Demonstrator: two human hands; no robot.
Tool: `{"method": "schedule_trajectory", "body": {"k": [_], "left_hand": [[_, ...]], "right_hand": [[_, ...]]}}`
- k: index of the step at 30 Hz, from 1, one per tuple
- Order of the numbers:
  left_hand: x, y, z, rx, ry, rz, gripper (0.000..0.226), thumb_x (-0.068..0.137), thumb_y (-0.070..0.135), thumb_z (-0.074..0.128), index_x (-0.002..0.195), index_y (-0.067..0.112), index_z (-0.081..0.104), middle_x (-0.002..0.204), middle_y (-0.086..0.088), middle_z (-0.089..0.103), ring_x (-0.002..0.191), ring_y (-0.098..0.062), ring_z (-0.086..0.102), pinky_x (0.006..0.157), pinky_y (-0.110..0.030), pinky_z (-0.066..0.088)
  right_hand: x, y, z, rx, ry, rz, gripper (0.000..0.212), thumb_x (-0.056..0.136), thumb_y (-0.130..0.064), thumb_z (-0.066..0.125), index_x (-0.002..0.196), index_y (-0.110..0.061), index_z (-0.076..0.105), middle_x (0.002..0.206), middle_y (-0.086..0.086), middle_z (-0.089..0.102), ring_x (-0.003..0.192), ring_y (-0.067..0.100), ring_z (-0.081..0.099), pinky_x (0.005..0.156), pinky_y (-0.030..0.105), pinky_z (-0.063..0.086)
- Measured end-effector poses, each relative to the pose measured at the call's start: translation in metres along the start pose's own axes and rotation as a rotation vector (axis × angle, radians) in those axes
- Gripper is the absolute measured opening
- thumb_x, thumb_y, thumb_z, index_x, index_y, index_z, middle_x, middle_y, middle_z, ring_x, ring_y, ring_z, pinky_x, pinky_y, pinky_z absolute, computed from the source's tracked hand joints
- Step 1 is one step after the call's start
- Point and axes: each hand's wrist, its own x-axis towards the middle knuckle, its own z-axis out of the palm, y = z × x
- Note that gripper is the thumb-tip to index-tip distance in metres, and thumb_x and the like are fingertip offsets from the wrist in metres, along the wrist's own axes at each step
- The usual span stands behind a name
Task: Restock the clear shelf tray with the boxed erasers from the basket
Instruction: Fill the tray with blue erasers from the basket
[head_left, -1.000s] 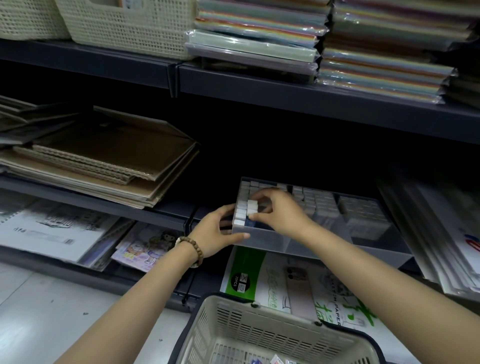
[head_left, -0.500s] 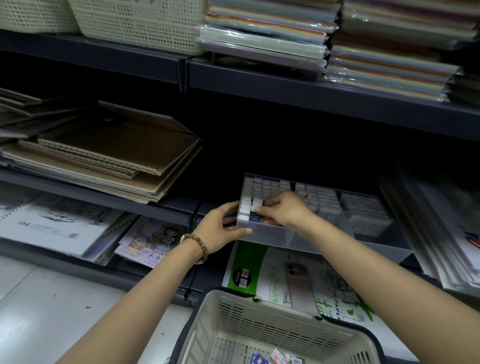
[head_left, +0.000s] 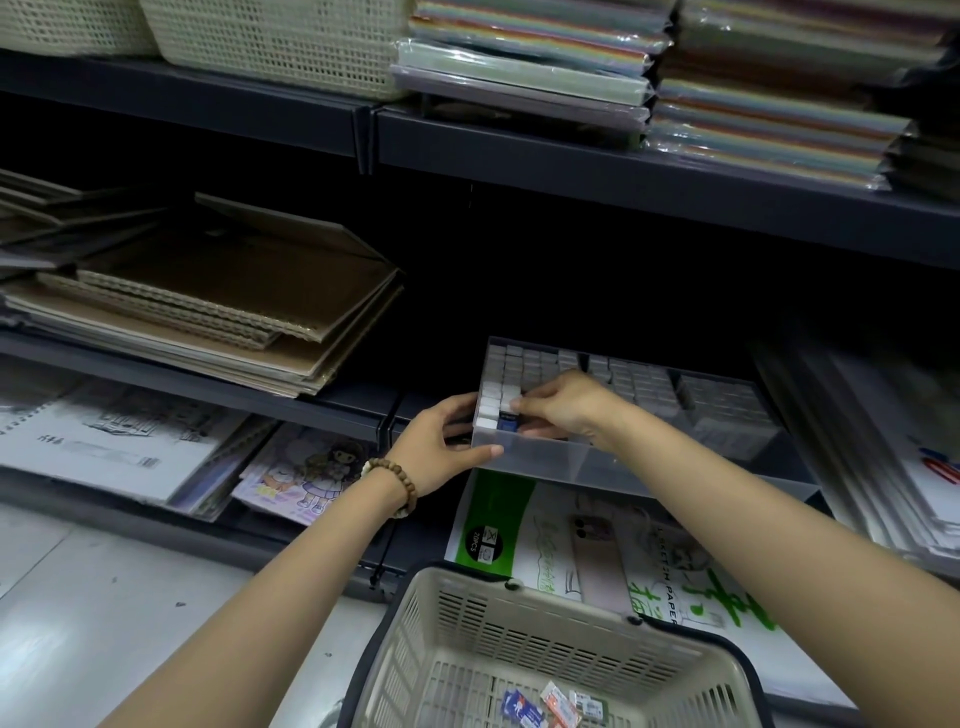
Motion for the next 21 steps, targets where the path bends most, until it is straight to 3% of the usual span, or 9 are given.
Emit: {"method": "schedule_trajectory", "body": {"k": [2,6,10,13,16,21], "left_hand": [[-0.004,0.002,0.000,0.014,0.014,0.005,0.071,0.075,0.018,0.077,0.137,0.020,0.041,0.129,0.007,0.052,0.119,-0.010,0.051,0.085,-0.016,0.050],[-0.019,0.009,0.002,0.076,0.050,0.000,0.075,0.077,0.022,0.075,0.141,0.016,0.037,0.139,0.002,0.047,0.123,-0.013,0.049,0.097,-0.031,0.047],[-0.047,0.015,0.005,0.133,0.109,-0.007,0.071,0.080,0.027,0.072,0.141,0.020,0.036,0.140,0.005,0.043,0.126,-0.013,0.044,0.100,-0.030,0.044],[-0.075,0.008,0.015,0.214,0.097,0.010,0.063,0.082,0.034,0.067,0.138,0.026,0.039,0.137,0.009,0.043,0.125,-0.010,0.042,0.103,-0.031,0.040],[-0.102,-0.016,0.044,0.238,0.026,-0.065,0.062,0.083,0.038,0.065,0.138,0.025,0.039,0.137,0.008,0.044,0.125,-0.009,0.043,0.104,-0.032,0.040],[-0.142,-0.081,0.103,0.283,-0.153,-0.280,0.064,0.084,0.039,0.065,0.139,0.019,0.039,0.139,0.002,0.046,0.122,-0.012,0.047,0.102,-0.031,0.042]], "right_hand": [[-0.005,0.001,-0.002,0.021,0.017,-0.015,0.036,0.089,-0.011,0.062,0.120,0.006,0.056,0.117,0.023,0.063,0.089,0.024,0.067,0.051,0.008,0.051],[-0.023,0.005,-0.009,0.075,0.020,-0.066,0.036,0.091,-0.011,0.059,0.123,0.005,0.054,0.119,0.021,0.062,0.102,0.022,0.065,0.073,0.013,0.051],[-0.060,0.013,-0.026,0.199,0.027,-0.187,0.043,0.091,-0.013,0.058,0.132,-0.003,0.048,0.119,0.010,0.060,0.102,0.014,0.061,0.070,0.006,0.050],[-0.094,0.040,-0.034,0.273,0.001,-0.224,0.030,0.090,-0.017,0.061,0.120,-0.017,0.058,0.109,-0.007,0.065,0.093,0.003,0.066,0.070,0.008,0.051],[-0.118,0.091,-0.024,0.354,-0.071,-0.095,0.021,0.087,-0.018,0.064,0.107,-0.022,0.064,0.105,-0.006,0.069,0.093,0.007,0.068,0.073,0.015,0.055],[-0.129,0.210,0.022,0.325,-0.120,0.213,0.028,0.086,-0.016,0.066,0.113,-0.014,0.064,0.101,0.000,0.070,0.090,0.011,0.068,0.071,0.017,0.055]]}}
